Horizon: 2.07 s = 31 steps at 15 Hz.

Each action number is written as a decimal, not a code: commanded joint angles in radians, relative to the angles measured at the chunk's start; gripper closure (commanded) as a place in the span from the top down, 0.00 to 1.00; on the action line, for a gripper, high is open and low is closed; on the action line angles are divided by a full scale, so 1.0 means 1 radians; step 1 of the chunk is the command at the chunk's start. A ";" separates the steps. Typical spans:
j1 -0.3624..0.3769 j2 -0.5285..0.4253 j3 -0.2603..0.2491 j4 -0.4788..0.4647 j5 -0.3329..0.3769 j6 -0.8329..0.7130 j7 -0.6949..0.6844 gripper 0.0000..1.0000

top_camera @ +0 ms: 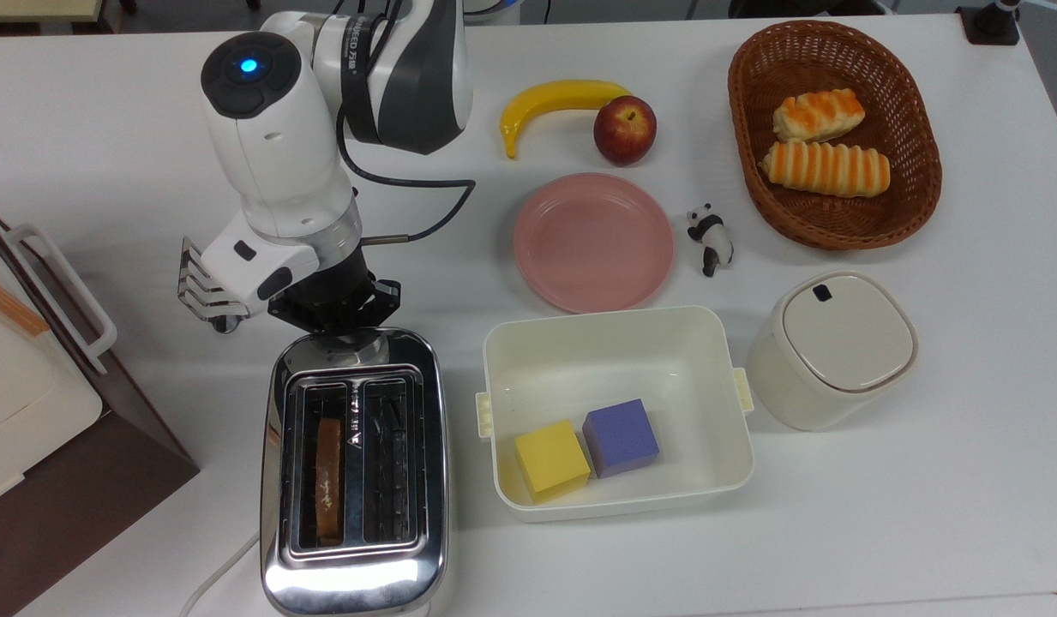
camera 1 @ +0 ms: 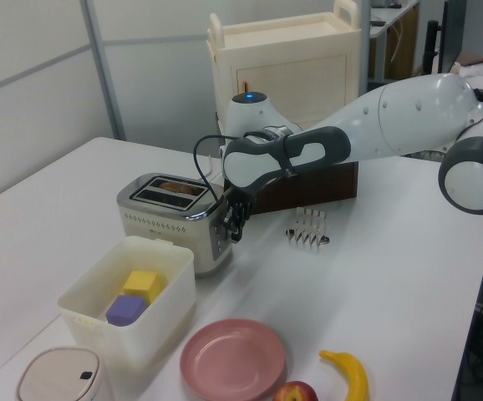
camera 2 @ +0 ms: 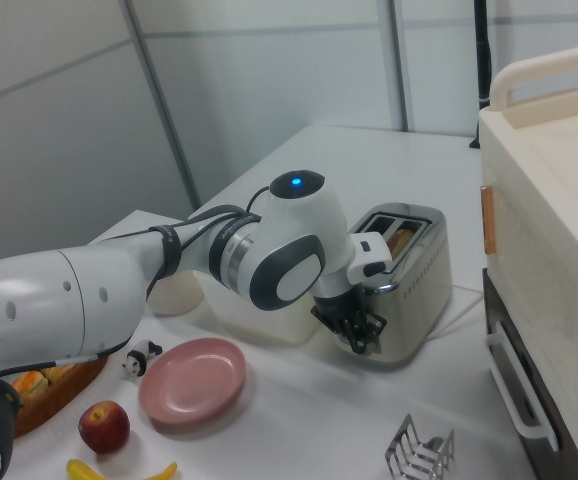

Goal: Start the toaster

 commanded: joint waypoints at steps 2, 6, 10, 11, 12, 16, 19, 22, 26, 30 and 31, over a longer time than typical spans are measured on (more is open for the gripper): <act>0.005 0.046 -0.009 -0.044 -0.002 0.073 -0.012 0.00; -0.001 -0.018 -0.015 -0.032 0.002 0.065 -0.012 0.03; -0.001 -0.100 -0.015 -0.034 0.005 0.041 -0.007 0.09; -0.001 -0.115 -0.015 -0.032 0.005 0.012 -0.007 0.09; -0.001 -0.135 -0.015 -0.032 0.003 -0.012 -0.007 0.11; -0.001 -0.213 -0.015 -0.032 0.000 -0.133 -0.016 0.22; -0.004 -0.264 -0.017 0.001 -0.002 -0.257 -0.016 0.38; -0.005 -0.293 -0.018 0.031 -0.005 -0.357 -0.016 1.00; -0.018 -0.301 -0.020 0.029 -0.051 -0.424 -0.016 1.00; -0.027 -0.301 -0.023 0.029 -0.054 -0.424 -0.016 1.00; -0.028 -0.303 -0.024 0.029 -0.054 -0.424 -0.013 1.00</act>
